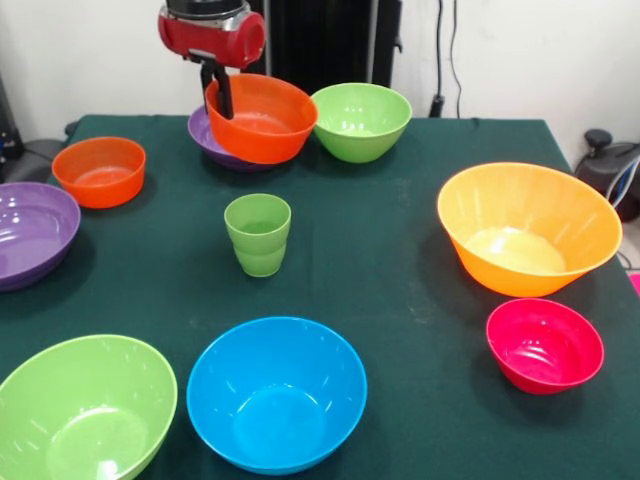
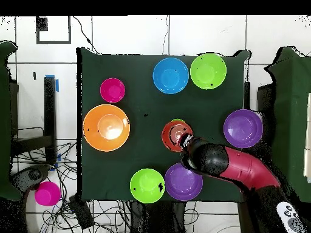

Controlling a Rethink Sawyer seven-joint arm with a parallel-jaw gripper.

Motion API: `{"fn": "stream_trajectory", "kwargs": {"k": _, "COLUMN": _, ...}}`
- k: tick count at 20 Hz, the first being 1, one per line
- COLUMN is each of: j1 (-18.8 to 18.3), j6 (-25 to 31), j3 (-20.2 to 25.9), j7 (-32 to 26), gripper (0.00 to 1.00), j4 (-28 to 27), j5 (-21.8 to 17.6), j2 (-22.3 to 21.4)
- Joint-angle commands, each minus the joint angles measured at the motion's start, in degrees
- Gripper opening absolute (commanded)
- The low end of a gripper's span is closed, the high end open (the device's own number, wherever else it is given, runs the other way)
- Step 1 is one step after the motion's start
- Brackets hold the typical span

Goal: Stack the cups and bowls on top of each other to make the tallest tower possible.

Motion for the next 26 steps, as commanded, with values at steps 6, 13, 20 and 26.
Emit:
{"fn": "stream_trajectory", "kwargs": {"k": 6, "j1": 0.1, "j6": 0.2, "j3": 5.4, "j7": -3.2, "gripper": 0.00, "j4": -4.9, "j5": -2.9, "j2": 7.6}}
{"fn": "stream_trajectory", "kwargs": {"k": 13, "j1": 0.7, "j6": -2.6, "j3": 5.0, "j7": -4.1, "gripper": 0.00, "j4": -9.9, "j5": -5.1, "j2": 13.4}}
{"fn": "stream_trajectory", "kwargs": {"k": 20, "j1": 0.6, "j6": -3.0, "j3": 5.6, "j7": -3.5, "gripper": 0.00, "j4": -11.2, "j5": -5.9, "j2": 14.9}}
{"fn": "stream_trajectory", "kwargs": {"k": 26, "j1": 0.2, "j6": -2.7, "j3": 6.0, "j7": -3.8, "gripper": 0.00, "j4": -11.6, "j5": -6.4, "j2": 15.2}}
